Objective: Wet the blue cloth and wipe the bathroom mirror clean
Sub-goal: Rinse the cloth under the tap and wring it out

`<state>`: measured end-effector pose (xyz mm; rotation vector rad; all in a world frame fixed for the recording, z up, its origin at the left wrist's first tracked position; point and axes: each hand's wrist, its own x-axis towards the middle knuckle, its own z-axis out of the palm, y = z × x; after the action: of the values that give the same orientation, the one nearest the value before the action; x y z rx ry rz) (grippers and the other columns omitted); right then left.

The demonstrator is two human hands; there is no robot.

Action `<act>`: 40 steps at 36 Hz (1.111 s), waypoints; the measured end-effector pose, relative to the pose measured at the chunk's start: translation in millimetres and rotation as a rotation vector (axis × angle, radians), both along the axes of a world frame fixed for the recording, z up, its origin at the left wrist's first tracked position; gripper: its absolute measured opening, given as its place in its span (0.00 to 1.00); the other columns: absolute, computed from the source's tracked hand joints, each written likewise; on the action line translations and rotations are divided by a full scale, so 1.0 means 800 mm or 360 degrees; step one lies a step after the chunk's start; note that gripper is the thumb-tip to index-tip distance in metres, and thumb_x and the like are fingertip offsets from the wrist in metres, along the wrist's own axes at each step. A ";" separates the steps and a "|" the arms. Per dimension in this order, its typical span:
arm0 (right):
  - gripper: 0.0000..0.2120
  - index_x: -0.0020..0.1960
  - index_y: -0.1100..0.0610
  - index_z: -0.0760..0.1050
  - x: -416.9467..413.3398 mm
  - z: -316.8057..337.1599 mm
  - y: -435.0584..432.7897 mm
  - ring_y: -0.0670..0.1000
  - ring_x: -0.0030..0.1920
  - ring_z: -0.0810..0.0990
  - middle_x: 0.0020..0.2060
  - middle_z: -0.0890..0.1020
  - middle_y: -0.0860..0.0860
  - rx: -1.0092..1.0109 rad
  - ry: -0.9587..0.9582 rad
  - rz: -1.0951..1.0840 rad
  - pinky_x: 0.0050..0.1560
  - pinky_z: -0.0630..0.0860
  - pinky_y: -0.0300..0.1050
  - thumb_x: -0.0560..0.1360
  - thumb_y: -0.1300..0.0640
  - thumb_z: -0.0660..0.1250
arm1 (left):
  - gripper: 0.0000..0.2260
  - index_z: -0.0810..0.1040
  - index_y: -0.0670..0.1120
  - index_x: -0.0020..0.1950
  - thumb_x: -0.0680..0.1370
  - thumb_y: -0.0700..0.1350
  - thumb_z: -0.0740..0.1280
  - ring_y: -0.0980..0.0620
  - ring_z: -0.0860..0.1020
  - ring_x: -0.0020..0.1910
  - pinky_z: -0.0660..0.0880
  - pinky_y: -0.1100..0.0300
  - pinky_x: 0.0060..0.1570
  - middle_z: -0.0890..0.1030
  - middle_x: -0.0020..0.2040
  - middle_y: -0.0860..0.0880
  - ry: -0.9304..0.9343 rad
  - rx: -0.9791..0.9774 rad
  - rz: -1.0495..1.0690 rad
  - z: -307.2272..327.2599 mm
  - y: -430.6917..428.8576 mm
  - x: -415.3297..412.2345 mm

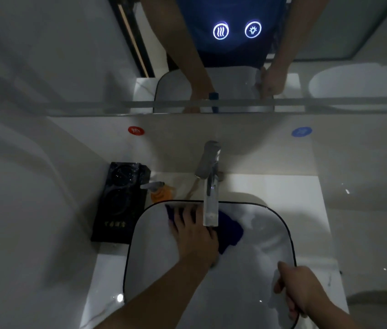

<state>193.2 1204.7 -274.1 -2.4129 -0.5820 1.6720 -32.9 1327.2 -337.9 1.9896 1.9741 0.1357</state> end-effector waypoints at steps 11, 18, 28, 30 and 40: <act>0.29 0.33 0.68 0.83 0.000 0.001 -0.002 0.59 0.19 0.76 0.22 0.77 0.66 -0.0040 -0.0030 0.0032 0.22 0.68 0.40 0.84 0.53 0.58 | 0.29 0.71 0.51 0.71 0.76 0.62 0.73 0.44 0.80 0.61 0.81 0.48 0.60 0.79 0.63 0.49 -0.0317 -0.0924 0.0317 -0.014 0.012 0.001; 0.26 0.35 0.70 0.82 -0.004 -0.004 0.000 0.62 0.21 0.78 0.23 0.78 0.66 -0.0140 -0.0035 -0.0121 0.22 0.71 0.40 0.82 0.55 0.60 | 0.30 0.78 0.50 0.65 0.69 0.62 0.79 0.52 0.86 0.52 0.86 0.52 0.51 0.86 0.58 0.48 -0.1087 -0.1104 0.0520 -0.061 0.002 -0.046; 0.37 0.69 0.51 0.78 -0.129 -0.008 0.105 0.66 0.64 0.83 0.68 0.81 0.61 -0.0259 0.1113 -0.0705 0.61 0.83 0.64 0.76 0.22 0.63 | 0.16 0.82 0.44 0.54 0.74 0.26 0.68 0.42 0.85 0.48 0.81 0.60 0.36 0.86 0.49 0.41 -0.1414 -0.1092 0.0777 0.066 -0.020 -0.030; 0.33 0.67 0.61 0.81 -0.151 -0.005 0.129 0.66 0.66 0.83 0.64 0.84 0.64 -0.0227 0.1159 -0.0871 0.68 0.79 0.62 0.82 0.31 0.65 | 0.16 0.82 0.41 0.54 0.76 0.24 0.63 0.38 0.83 0.52 0.79 0.62 0.33 0.84 0.45 0.42 -0.1477 -0.1098 0.0818 0.075 -0.018 -0.021; 0.11 0.63 0.57 0.83 -0.204 -0.028 0.172 0.63 0.57 0.84 0.56 0.85 0.60 0.0390 0.0622 -0.1007 0.54 0.84 0.56 0.86 0.56 0.65 | 0.27 0.77 0.44 0.72 0.84 0.63 0.63 0.37 0.81 0.62 0.77 0.37 0.67 0.82 0.64 0.39 -0.1986 -0.1259 0.1644 0.085 -0.005 -0.038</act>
<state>30.0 1342.4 -296.9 -1.7622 0.0414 1.5933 -63.0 1323.6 -269.8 0.0862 1.4937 0.5470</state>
